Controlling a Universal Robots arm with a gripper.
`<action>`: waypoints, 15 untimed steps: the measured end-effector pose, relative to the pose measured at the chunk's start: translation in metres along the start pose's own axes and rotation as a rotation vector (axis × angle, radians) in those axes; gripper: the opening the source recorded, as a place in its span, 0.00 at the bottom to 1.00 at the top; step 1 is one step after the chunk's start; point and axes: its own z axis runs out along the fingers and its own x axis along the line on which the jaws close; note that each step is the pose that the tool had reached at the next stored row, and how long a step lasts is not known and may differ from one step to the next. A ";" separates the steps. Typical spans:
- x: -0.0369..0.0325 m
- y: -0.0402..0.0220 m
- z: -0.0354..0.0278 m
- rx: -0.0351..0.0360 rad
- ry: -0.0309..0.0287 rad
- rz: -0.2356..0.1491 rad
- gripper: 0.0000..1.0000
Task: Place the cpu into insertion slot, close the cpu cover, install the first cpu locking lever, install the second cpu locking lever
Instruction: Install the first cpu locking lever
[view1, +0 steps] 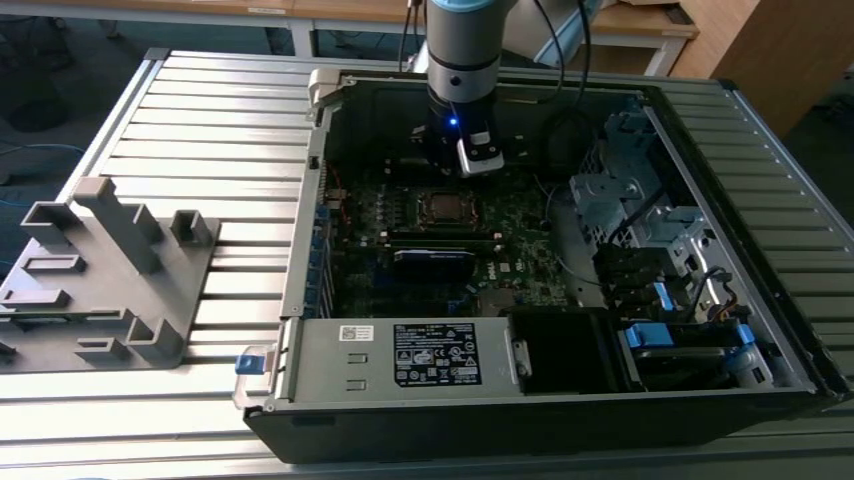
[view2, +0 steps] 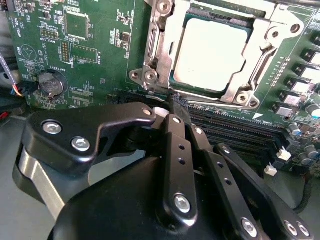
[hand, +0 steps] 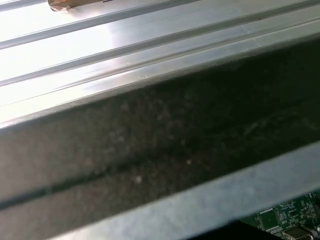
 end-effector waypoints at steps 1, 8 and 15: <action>0.0000 0.0000 0.0005 0.0009 -0.0004 0.000 0.10; 0.0000 -0.0001 0.0010 0.0042 -0.0015 0.000 0.10; -0.0005 0.0010 -0.0069 0.0039 -0.0016 0.000 0.10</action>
